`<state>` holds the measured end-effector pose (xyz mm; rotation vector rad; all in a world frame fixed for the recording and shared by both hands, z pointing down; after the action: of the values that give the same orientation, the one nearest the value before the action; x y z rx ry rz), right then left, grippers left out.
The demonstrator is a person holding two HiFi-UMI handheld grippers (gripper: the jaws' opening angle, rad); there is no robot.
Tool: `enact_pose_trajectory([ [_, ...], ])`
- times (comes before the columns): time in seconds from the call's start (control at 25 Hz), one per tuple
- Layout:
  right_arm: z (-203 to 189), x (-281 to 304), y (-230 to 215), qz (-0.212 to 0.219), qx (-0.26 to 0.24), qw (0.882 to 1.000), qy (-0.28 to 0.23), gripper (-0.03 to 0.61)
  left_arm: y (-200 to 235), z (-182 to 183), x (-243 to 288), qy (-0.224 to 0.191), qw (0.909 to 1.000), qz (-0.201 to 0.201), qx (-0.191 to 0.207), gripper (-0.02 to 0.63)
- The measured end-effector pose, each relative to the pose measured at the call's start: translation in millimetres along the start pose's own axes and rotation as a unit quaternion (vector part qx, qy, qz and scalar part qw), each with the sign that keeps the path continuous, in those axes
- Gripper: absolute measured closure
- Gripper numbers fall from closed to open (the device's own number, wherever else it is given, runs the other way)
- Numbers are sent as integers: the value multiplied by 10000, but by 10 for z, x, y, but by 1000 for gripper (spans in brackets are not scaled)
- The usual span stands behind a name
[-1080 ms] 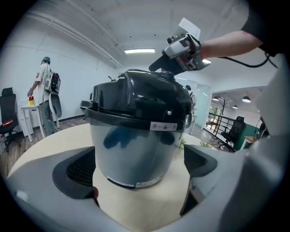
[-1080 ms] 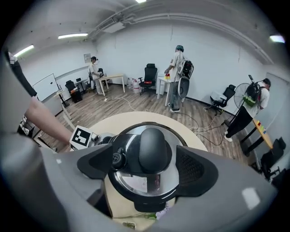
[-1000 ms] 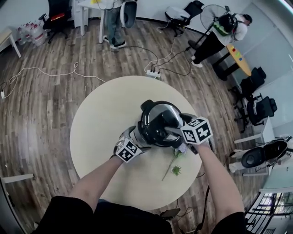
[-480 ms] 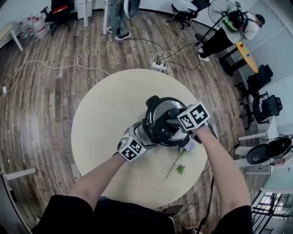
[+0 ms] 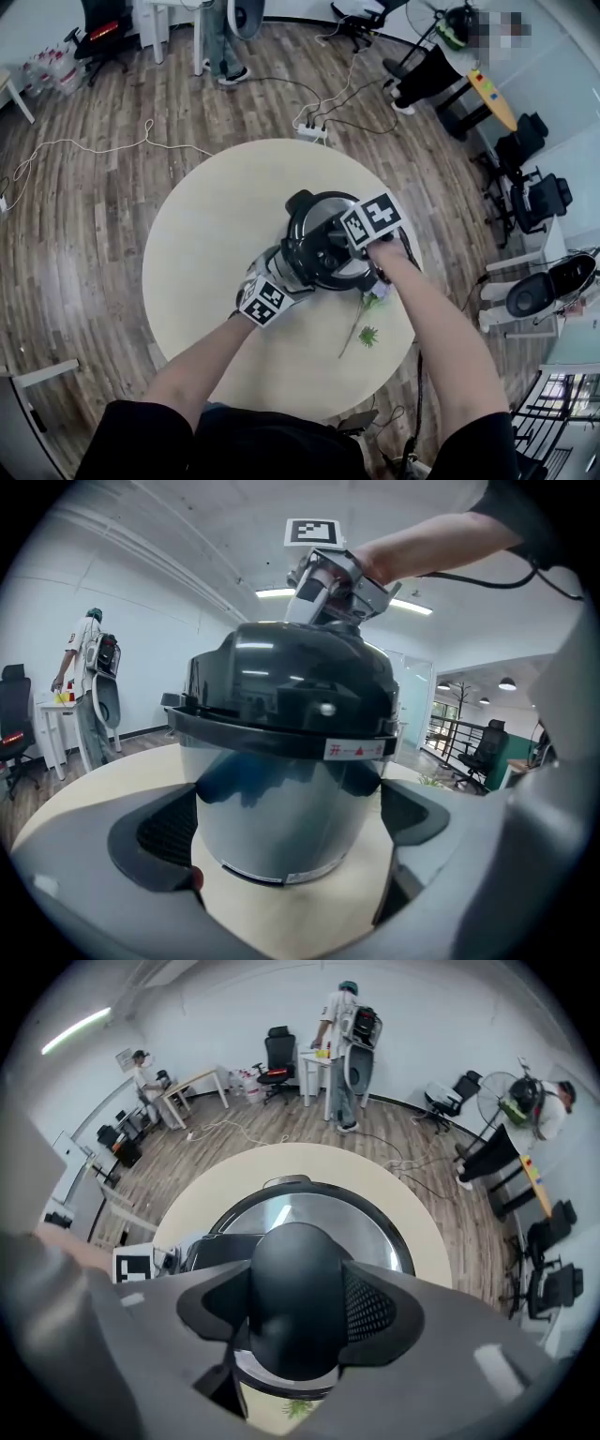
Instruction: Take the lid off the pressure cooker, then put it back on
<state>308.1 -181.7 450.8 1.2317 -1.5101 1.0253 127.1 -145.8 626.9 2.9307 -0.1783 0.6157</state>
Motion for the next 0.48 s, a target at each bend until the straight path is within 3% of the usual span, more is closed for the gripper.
enact_pose_trajectory([
  [0.08, 17, -4, -22, -151, 679, 9976, -5, 291, 8, 23, 3, 7, 10000, 9, 3, 25],
  [0.24, 2, -13, -37, -437, 1930, 9802, 7, 291, -15, 23, -3, 59, 10000, -5, -1, 25],
  [0.48, -45, -64, -59, -454, 1972, 9793, -5, 290, -72, 67, 10, 75, 10000, -8, 1, 25],
])
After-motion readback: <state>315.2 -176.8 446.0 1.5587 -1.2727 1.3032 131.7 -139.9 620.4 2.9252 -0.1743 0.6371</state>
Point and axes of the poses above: the fingertips, and each gripper's own axes: x forward along the fingers, y to its left, z out of its top, the point moved 10 cm from there along -x, backward along the fingers, and after that the axes turned 1 degree about z, right-handed, at the moved point
